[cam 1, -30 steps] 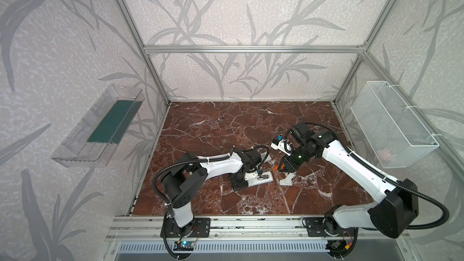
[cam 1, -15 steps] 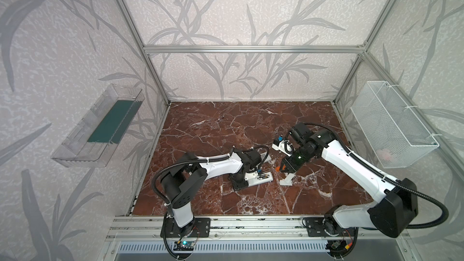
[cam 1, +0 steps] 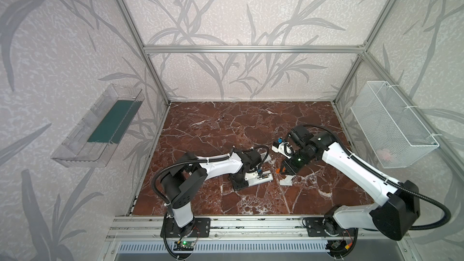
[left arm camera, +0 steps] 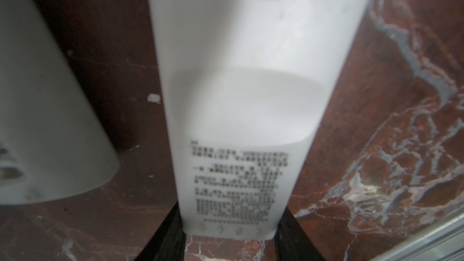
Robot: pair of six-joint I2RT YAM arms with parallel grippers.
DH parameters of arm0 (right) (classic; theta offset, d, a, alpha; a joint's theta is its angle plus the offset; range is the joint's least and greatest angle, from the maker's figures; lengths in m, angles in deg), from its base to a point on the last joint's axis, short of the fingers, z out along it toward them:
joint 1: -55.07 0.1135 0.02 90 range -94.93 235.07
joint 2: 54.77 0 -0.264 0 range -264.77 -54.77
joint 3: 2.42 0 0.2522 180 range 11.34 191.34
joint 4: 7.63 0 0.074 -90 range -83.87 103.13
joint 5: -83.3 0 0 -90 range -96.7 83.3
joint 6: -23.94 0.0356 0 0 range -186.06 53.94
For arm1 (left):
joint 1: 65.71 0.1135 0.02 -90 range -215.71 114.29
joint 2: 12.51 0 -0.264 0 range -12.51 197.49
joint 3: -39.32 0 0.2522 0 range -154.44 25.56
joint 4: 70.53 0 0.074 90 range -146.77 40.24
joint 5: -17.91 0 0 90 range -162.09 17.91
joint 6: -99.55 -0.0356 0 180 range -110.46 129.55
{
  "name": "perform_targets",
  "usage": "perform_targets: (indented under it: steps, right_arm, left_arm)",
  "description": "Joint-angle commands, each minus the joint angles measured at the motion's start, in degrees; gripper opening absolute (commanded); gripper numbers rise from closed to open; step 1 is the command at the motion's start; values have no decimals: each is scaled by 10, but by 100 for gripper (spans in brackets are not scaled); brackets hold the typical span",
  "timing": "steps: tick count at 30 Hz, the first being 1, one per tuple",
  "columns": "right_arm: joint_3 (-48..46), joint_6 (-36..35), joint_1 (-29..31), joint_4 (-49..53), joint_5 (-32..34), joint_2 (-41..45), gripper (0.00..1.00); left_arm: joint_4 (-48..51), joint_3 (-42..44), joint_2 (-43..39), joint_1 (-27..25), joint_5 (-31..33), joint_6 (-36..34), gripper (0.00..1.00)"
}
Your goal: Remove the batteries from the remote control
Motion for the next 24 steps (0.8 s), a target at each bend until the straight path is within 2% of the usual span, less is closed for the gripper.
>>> perform_targets:
  steps: [1, 14, 24]
  right_arm:
    - [-7, 3, 6, -9, -11, -12, 0]
    - [-11, 6, 33, -15, 9, -46, 0]
    - [8, -4, 46, 32, 96, -57, 0]
  left_arm:
    - [1, 3, -9, 1, -8, 6, 46]
    - [3, 0, -8, 2, -4, 8, 43]
    - [10, -4, -2, 2, 2, 7, 36]
